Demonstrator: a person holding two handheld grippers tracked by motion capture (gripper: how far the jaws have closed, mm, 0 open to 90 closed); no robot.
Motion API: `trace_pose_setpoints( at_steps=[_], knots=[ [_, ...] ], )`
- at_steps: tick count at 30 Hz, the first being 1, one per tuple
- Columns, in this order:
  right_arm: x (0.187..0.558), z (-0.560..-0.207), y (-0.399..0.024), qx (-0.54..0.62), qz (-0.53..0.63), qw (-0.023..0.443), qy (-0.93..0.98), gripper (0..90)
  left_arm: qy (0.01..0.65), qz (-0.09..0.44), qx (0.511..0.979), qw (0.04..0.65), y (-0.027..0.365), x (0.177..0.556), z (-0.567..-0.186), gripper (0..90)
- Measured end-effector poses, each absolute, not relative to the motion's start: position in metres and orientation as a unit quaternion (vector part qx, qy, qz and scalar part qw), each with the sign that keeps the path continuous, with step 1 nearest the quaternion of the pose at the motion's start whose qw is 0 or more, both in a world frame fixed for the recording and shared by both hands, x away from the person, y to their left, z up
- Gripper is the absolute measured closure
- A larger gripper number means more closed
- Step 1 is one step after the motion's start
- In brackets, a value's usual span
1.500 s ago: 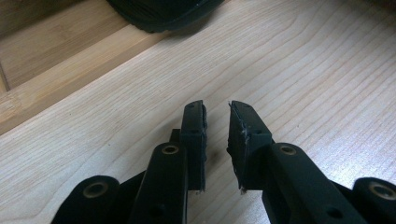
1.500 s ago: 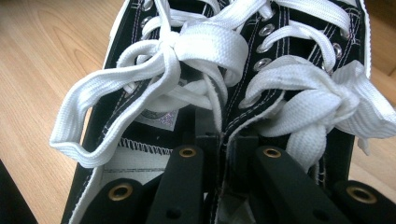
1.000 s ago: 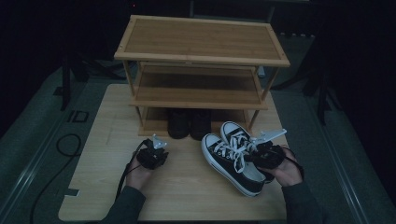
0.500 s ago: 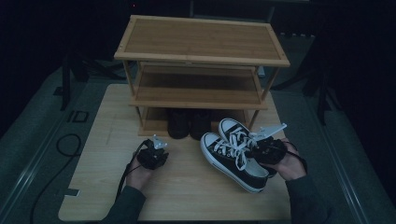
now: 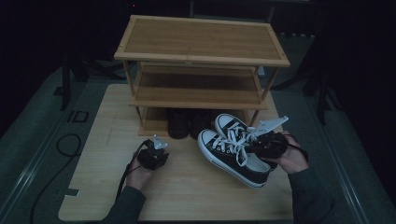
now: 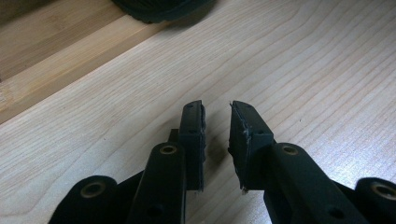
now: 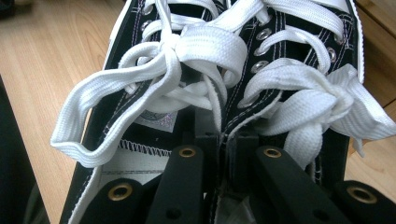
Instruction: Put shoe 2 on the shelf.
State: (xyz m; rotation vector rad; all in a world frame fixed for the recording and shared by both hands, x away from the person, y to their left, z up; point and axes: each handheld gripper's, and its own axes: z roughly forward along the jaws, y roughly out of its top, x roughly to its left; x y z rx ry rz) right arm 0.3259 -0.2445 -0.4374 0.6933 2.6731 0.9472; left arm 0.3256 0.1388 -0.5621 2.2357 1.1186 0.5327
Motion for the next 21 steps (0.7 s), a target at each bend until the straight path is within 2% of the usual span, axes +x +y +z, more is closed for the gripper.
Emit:
trace_pose_setpoints(
  at_steps=[21],
  knots=[
    [0.336,-0.416,-0.235,0.183,0.327,0.107,0.921,85.5,0.418,0.197,0.838,0.292,0.138,0.325,-0.561,75.4]
  ],
)
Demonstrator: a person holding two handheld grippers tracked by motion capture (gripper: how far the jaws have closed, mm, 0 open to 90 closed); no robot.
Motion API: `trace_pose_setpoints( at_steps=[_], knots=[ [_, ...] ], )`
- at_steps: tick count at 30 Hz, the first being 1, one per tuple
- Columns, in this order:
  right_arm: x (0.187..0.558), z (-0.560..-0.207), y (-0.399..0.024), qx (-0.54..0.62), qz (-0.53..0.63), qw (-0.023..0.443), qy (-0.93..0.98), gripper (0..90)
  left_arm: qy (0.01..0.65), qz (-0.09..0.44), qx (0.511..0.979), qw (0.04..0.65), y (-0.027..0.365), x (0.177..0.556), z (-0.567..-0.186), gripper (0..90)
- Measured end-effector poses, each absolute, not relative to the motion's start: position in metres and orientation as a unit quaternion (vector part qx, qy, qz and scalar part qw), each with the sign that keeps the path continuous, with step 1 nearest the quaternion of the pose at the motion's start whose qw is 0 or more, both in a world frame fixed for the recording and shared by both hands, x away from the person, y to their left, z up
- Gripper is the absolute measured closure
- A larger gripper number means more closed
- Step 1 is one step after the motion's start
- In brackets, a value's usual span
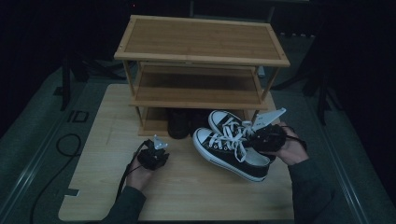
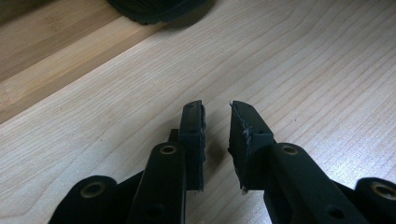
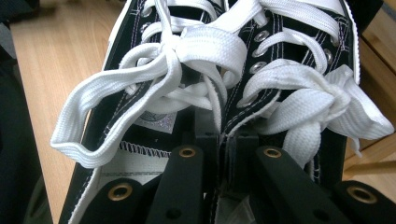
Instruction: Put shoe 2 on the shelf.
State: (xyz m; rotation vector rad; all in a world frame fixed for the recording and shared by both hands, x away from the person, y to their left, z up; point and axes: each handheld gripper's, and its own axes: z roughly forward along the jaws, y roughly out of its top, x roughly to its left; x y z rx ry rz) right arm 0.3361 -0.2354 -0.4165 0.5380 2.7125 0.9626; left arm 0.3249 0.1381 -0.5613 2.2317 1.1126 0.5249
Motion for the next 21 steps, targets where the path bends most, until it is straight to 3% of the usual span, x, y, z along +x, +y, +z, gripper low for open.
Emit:
trace_pose_setpoints(
  at_steps=[21],
  knots=[
    [0.339,-0.392,-0.208,0.121,0.327,0.089,0.933,85.4,0.42,0.198,0.835,0.295,0.141,0.325,-0.56,75.3]
  ],
)
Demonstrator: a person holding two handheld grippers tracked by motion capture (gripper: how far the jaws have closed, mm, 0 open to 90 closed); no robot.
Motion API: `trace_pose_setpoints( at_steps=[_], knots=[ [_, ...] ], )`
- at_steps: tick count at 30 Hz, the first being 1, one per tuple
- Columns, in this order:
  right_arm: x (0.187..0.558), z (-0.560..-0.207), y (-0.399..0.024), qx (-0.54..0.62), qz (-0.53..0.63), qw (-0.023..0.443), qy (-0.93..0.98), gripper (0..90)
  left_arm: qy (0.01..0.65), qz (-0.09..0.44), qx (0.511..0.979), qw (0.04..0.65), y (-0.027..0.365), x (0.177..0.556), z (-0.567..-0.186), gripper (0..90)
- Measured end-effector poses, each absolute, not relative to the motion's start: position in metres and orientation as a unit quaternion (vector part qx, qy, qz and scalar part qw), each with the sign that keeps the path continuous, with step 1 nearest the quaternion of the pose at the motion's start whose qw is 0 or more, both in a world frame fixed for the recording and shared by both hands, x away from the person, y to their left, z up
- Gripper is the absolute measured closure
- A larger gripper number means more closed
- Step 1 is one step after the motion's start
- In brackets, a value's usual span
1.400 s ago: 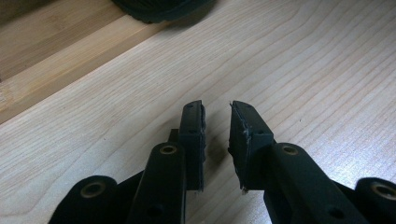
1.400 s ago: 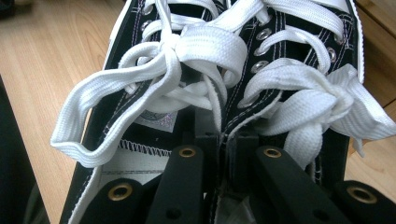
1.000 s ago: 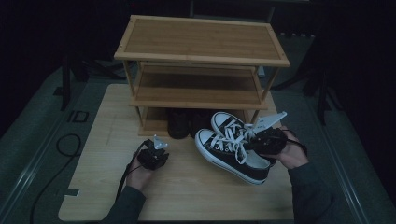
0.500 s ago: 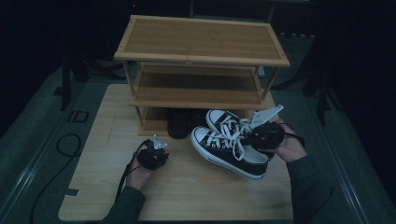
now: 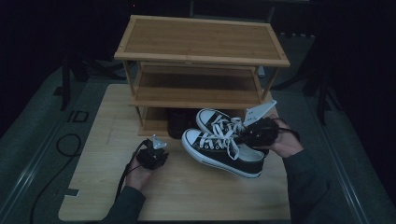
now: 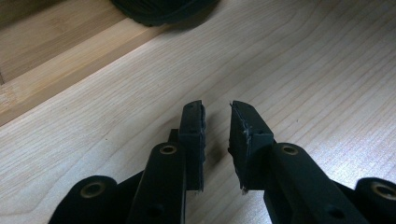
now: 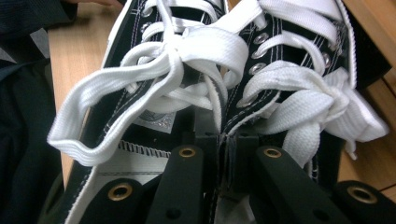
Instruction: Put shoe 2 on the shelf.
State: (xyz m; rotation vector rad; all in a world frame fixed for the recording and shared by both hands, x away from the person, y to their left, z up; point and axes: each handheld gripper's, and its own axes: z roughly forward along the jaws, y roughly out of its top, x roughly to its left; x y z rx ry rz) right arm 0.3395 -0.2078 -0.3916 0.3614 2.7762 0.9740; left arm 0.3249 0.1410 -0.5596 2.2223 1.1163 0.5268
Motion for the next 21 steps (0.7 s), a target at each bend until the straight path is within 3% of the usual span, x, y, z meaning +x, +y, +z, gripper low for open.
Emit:
trace_pose_setpoints(
  at_steps=[10,21],
  knots=[
    [0.332,-0.372,-0.201,0.089,0.347,0.085,0.93,85.4,0.42,0.196,0.835,0.297,0.141,0.325,-0.559,75.3],
    [0.357,-0.349,-0.195,0.115,0.359,0.107,0.92,85.4,0.421,0.197,0.835,0.296,0.143,0.325,-0.559,75.3]
  ],
)
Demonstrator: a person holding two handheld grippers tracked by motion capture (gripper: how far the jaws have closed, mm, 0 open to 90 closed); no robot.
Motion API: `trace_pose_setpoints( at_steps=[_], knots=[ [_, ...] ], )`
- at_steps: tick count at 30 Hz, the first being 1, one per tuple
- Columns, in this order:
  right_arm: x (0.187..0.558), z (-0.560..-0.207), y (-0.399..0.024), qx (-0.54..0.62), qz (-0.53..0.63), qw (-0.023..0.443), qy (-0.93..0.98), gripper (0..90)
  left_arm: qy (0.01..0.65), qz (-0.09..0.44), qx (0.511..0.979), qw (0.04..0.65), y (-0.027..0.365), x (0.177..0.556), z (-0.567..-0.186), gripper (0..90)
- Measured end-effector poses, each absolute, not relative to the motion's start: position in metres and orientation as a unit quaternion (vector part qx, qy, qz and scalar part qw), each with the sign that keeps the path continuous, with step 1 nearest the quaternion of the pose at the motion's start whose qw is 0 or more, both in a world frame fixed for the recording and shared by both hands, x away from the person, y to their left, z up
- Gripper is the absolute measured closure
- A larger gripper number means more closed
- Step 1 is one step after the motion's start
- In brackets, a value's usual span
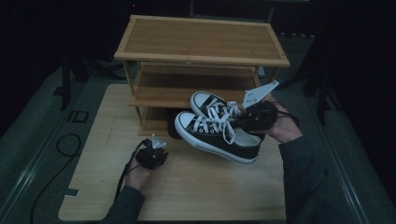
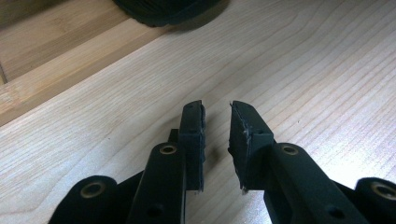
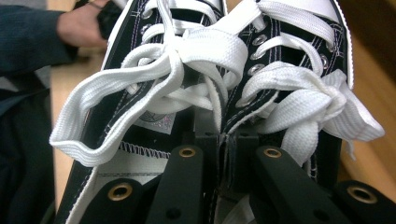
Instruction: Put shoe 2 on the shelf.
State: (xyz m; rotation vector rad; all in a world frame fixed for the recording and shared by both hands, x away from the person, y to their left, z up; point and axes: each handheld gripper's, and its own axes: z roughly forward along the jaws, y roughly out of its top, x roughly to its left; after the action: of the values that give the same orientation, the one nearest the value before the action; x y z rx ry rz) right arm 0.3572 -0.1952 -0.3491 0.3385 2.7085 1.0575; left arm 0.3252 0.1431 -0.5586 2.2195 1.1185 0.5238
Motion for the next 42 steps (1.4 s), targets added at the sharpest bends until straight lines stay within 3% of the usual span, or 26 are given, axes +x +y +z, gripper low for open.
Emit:
trace_pose_setpoints(
  at_steps=[19,36,42],
  knots=[
    [0.41,-0.342,-0.171,0.276,0.369,0.172,0.87,85.5,0.421,0.197,0.833,0.299,0.145,0.325,-0.558,75.3],
    [0.414,-0.347,-0.148,0.376,0.362,0.248,0.816,85.3,0.419,0.196,0.835,0.297,0.144,0.325,-0.558,75.4],
    [0.417,-0.344,-0.15,0.367,0.351,0.261,0.821,67.1,0.418,0.197,0.836,0.297,0.144,0.324,-0.557,75.3]
  ],
)
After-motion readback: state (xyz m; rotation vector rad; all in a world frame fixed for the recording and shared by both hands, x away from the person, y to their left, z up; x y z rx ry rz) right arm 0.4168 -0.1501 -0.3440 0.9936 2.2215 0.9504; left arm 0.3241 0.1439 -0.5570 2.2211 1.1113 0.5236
